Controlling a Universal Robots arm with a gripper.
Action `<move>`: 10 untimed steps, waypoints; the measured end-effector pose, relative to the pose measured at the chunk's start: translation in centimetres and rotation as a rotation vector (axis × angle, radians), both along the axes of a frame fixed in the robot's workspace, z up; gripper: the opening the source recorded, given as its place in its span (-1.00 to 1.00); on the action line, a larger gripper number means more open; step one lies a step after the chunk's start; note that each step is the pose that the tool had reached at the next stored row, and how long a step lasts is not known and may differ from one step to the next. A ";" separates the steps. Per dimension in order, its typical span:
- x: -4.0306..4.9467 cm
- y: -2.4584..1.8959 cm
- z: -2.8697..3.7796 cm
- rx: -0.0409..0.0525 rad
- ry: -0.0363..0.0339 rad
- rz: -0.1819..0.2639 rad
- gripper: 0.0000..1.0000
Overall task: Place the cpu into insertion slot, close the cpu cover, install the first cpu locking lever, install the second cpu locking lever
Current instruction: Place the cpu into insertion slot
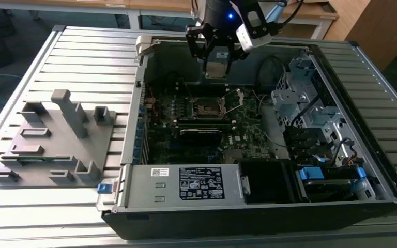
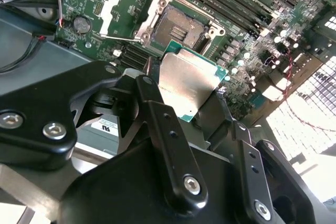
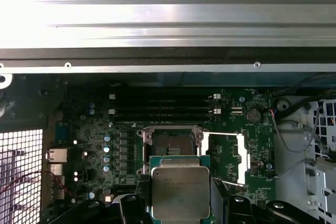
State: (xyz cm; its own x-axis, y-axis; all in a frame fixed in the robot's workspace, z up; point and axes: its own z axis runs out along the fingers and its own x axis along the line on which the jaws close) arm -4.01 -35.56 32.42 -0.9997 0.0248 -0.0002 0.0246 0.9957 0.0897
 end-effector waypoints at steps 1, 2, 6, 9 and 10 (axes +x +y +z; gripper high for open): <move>0.00 0.00 -0.04 0.0000 0.0000 0.000 0.08; 0.00 0.00 -0.04 -0.0002 0.0000 0.000 0.08; 0.00 0.00 -0.17 0.0000 0.0000 0.000 0.08; 0.00 0.00 -0.22 0.0000 0.0000 0.000 0.08; 0.00 0.00 -0.24 0.0000 0.0000 0.000 0.08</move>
State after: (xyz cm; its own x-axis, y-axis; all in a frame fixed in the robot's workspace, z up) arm -4.01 -35.56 32.18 -0.9997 0.0248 -0.0002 0.0247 0.9957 0.0897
